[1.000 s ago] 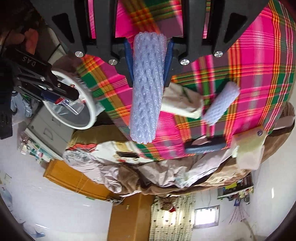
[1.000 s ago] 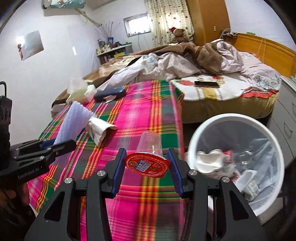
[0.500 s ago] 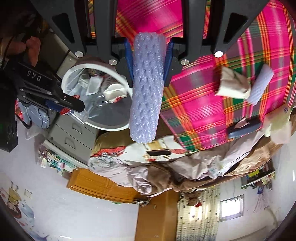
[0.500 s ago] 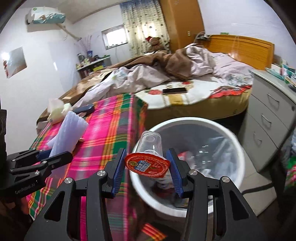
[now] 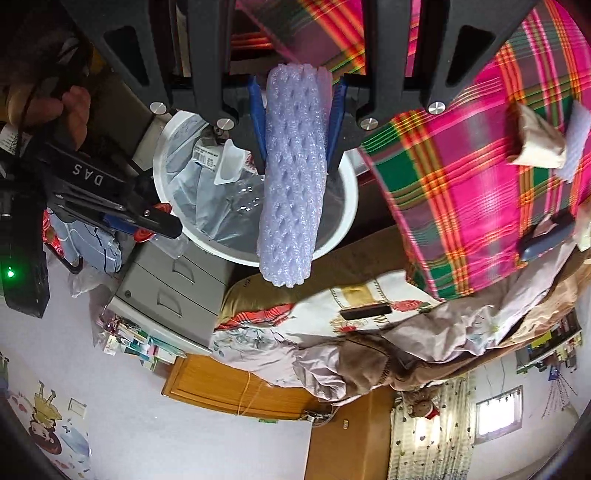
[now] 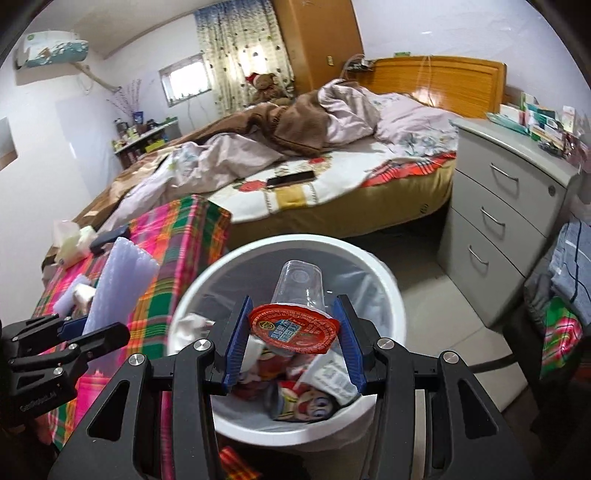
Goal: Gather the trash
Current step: 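Carry foam net and clear cup over the white bin, then open both tools to drop the foam net and clear cup into the bin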
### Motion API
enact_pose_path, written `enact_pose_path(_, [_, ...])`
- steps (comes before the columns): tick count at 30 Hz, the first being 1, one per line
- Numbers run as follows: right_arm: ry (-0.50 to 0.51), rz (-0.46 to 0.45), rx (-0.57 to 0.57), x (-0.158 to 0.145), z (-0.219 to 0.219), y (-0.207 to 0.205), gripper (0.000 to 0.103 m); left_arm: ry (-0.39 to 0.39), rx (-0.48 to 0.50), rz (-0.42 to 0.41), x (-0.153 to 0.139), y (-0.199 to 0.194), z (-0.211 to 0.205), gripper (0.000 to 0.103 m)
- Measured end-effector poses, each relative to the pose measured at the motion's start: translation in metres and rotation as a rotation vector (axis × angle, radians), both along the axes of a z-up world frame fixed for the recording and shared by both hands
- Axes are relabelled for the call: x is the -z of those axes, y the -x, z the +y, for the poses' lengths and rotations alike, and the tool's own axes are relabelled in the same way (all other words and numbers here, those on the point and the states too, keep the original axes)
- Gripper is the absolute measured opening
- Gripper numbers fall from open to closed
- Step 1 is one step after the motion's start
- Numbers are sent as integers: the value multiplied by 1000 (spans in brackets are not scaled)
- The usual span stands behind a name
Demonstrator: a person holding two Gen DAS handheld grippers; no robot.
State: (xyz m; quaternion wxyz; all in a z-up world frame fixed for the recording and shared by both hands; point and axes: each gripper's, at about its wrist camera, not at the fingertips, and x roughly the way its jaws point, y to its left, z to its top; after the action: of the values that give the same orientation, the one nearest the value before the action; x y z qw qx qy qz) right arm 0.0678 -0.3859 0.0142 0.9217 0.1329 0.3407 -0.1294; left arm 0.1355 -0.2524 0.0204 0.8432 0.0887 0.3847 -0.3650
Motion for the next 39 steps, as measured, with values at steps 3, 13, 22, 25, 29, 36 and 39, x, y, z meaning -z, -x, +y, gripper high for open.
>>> enact_pose_path(3, [-4, 21, 4, 6, -7, -3, 47, -8, 11, 15, 5, -2, -12, 31])
enact_pose_path(13, [-5, 76, 0, 21, -22, -9, 47, -11, 26, 56, 15, -13, -43, 31])
enact_pose_path(22, [-4, 90, 10, 25, -27, -4, 61, -7, 17, 43, 13, -14, -43, 58])
enact_pose_path(25, [-13, 85, 12, 24, -28, -5, 62, -11, 4, 41, 13, -14, -40, 60])
enact_pose_path(29, [-5, 69, 9, 18, -23, -2, 62, 4, -14, 34, 10, -13, -29, 61])
enact_pose_path(36, [-5, 43, 3, 12, -13, -1, 62, 22, -51, 24, 4, -11, -7, 61])
enact_pose_path(39, [-6, 30, -7, 8, -7, -1, 62, 12, -70, 1, 2, -7, 2, 61])
